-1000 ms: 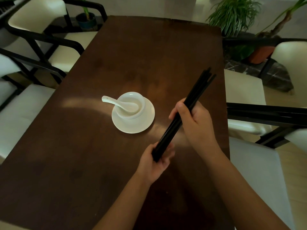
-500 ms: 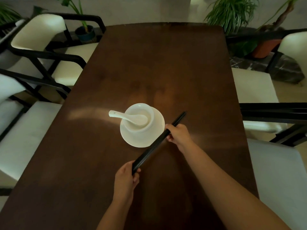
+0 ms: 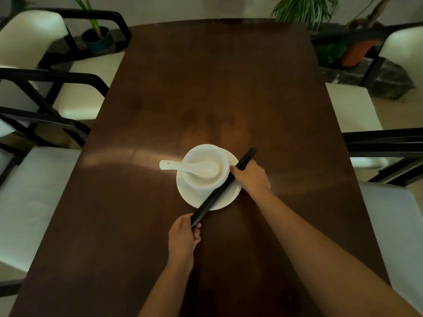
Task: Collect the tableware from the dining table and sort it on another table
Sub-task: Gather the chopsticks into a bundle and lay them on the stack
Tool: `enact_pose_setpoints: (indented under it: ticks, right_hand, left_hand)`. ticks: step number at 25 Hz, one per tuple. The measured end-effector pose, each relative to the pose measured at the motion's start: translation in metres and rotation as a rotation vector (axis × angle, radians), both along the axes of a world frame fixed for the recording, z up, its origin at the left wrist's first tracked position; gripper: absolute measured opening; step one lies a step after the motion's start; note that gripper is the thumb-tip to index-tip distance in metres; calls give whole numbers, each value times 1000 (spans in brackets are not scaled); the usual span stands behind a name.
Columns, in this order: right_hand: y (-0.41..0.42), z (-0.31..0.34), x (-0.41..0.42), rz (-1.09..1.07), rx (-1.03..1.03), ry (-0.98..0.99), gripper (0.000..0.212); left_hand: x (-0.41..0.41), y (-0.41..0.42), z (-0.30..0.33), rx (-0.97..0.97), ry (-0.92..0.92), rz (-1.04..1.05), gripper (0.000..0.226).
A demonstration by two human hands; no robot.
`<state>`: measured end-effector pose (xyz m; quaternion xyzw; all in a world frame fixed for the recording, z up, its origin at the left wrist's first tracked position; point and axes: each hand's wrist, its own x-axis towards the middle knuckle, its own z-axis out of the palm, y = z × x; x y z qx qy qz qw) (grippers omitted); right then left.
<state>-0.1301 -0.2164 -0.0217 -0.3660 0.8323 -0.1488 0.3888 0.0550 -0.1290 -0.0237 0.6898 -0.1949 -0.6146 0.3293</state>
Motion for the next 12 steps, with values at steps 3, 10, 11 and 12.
enact_pose_setpoints:
  ticks: [3,10,11,12]
  right_hand:
    - [-2,1,-1,-38,-21,-97,52]
    - [14,0,-4,-294,-114,-459,35]
    - [16,1,-5,-351,-107,-532,37]
    - [19,2,-6,-395,-94,-592,39]
  left_hand:
    - [4,-3,-2,57,15,14,23]
    - [18,-9,-1,160,200,70,18]
    - [22,-10,-1,172,241,67,21]
    - [25,-10,-1,186,278,56,25]
